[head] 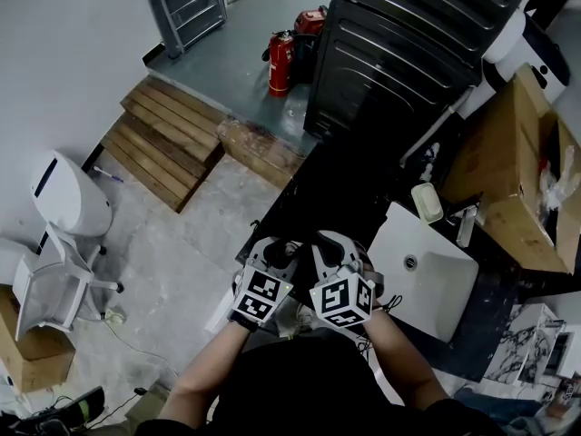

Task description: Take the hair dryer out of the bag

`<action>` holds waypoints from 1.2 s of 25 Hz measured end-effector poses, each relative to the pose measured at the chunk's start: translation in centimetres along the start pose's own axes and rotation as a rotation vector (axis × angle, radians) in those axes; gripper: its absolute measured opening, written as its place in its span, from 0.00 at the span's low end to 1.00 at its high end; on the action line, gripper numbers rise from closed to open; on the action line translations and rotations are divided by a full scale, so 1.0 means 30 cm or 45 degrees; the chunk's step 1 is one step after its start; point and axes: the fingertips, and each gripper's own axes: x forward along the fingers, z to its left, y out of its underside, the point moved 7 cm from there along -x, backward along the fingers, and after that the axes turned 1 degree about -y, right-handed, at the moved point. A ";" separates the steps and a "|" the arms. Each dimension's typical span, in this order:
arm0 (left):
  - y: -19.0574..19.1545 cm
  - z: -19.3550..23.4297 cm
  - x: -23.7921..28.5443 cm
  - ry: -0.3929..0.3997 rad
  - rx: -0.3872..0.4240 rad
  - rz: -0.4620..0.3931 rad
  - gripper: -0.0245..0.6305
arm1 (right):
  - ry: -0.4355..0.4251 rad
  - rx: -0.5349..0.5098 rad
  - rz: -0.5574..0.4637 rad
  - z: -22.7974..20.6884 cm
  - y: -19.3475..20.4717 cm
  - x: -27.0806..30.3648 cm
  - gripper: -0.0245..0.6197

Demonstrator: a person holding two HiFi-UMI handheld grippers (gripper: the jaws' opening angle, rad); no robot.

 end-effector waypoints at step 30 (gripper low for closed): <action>0.057 -0.007 0.218 0.126 -0.294 0.482 0.59 | -0.020 0.102 -0.031 -0.044 0.006 -0.001 0.09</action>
